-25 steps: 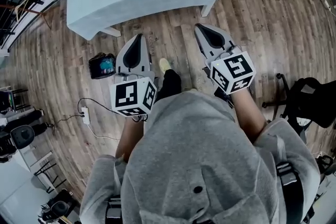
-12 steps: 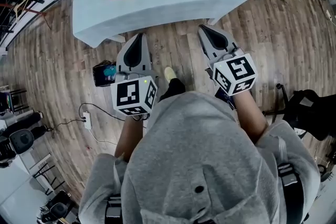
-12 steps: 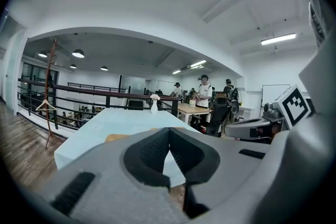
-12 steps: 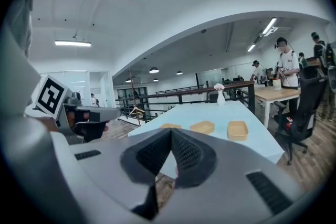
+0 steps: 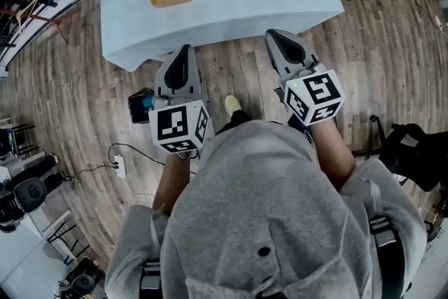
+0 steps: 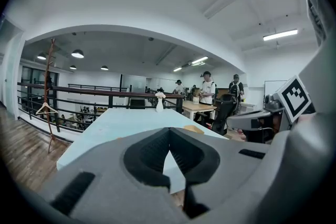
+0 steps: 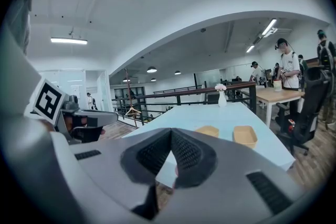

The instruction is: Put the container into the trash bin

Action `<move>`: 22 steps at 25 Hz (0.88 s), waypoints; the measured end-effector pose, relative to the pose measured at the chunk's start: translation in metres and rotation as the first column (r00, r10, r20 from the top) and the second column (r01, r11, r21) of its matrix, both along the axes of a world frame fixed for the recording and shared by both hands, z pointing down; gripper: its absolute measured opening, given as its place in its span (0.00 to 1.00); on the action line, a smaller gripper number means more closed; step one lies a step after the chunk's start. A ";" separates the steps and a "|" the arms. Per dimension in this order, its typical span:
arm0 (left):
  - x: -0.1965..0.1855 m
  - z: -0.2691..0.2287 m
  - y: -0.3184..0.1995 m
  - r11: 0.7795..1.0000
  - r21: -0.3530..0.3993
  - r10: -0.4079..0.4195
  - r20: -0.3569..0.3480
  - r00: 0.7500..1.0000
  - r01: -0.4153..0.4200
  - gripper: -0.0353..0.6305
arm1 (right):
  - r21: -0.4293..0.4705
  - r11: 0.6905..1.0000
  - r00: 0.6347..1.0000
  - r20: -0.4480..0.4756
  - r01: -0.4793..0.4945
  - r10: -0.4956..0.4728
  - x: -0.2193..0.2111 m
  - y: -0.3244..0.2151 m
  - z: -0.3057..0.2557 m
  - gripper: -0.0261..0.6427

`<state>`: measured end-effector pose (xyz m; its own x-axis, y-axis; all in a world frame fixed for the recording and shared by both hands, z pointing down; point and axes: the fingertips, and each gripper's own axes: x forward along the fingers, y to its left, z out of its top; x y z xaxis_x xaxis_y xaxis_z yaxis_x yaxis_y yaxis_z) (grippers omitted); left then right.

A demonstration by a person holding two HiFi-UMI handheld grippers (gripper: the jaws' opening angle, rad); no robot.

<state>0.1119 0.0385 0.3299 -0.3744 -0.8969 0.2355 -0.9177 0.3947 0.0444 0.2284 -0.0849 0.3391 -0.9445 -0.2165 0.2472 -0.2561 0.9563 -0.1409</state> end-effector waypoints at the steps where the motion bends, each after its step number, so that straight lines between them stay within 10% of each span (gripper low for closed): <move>1: -0.006 0.001 0.000 1.000 0.000 -0.001 -0.004 1.000 0.001 0.08 | 0.002 1.000 1.000 0.000 -0.001 0.001 -0.006 -0.001 -0.001 0.08; 22: -0.044 0.019 -0.008 0.999 0.006 0.045 -0.031 0.998 -0.045 0.08 | 0.054 0.997 0.998 -0.032 -0.048 0.050 -0.037 -0.008 0.003 0.08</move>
